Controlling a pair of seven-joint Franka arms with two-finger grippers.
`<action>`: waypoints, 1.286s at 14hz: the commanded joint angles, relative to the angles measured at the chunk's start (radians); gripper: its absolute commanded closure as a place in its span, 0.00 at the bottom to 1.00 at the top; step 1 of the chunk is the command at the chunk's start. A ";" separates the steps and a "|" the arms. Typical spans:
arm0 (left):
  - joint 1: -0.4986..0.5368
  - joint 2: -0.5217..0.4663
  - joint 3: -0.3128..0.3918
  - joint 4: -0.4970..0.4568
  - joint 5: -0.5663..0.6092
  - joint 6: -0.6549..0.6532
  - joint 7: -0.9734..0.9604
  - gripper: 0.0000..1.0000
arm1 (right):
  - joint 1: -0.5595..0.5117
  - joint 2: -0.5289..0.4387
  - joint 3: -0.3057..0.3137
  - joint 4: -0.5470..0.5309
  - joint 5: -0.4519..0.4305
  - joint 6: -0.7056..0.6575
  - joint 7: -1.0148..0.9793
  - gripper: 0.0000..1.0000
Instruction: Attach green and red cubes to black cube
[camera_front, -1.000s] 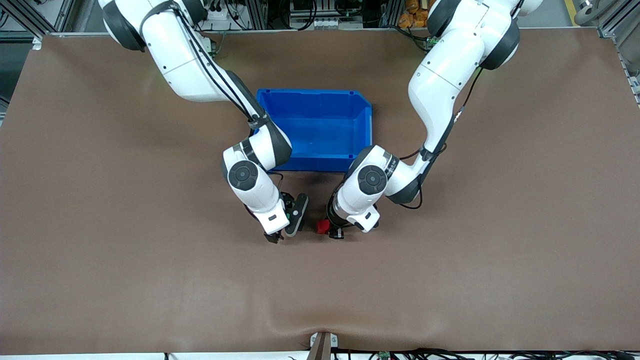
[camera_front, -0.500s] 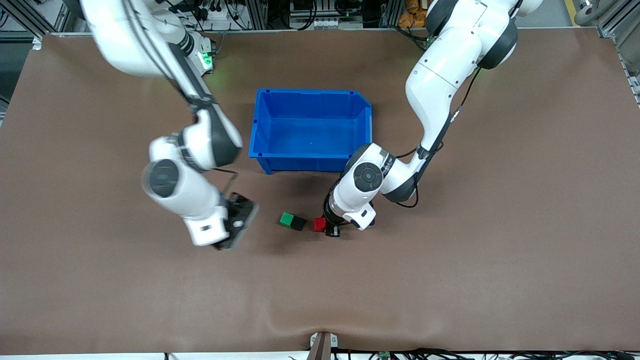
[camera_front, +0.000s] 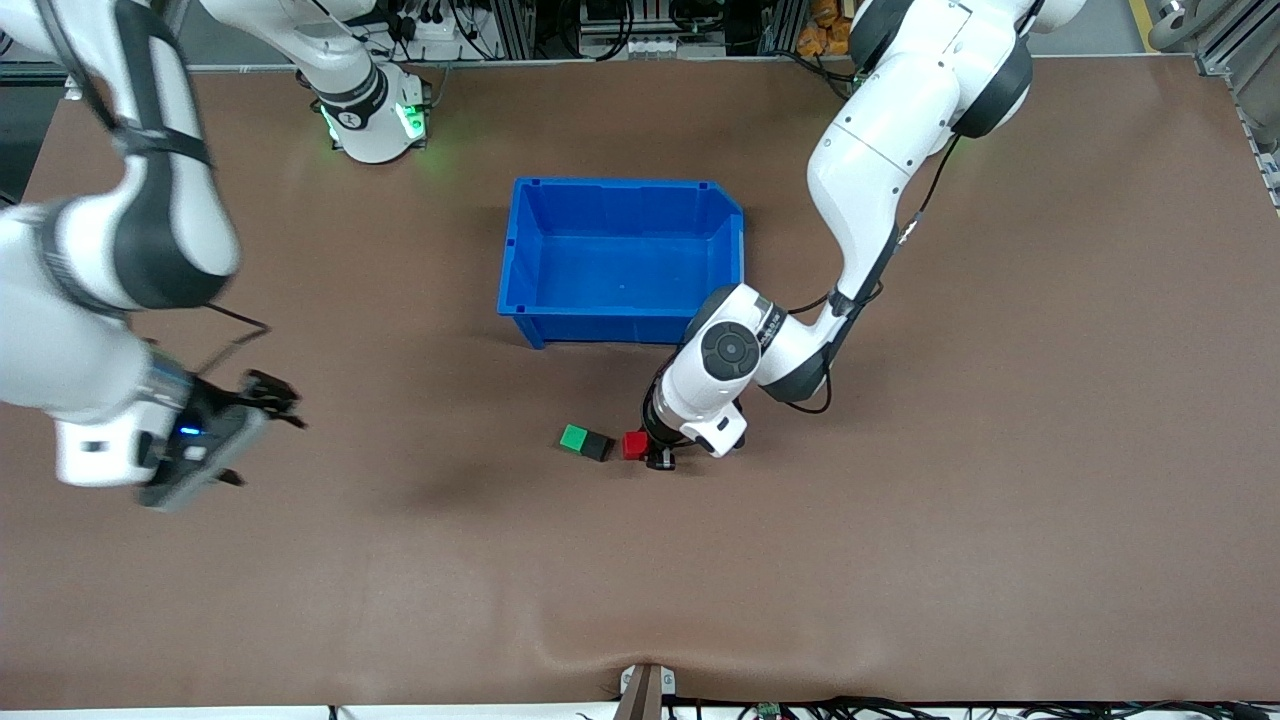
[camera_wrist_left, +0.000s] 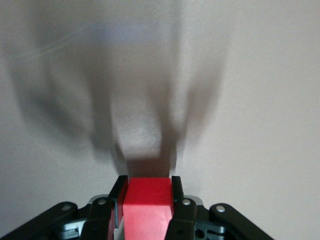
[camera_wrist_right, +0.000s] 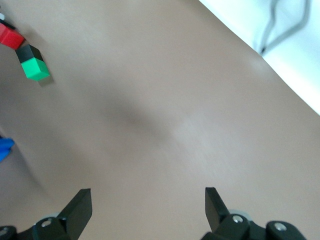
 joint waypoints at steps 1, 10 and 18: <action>-0.022 0.019 0.011 0.025 -0.018 -0.008 0.013 1.00 | -0.063 -0.100 0.020 -0.034 -0.004 -0.053 0.053 0.00; -0.041 0.029 0.017 0.030 -0.017 0.009 0.048 1.00 | -0.072 -0.390 -0.014 -0.141 -0.115 -0.388 0.663 0.00; -0.039 0.066 0.031 0.080 -0.017 0.078 0.079 1.00 | -0.078 -0.426 -0.014 -0.136 -0.112 -0.444 0.799 0.00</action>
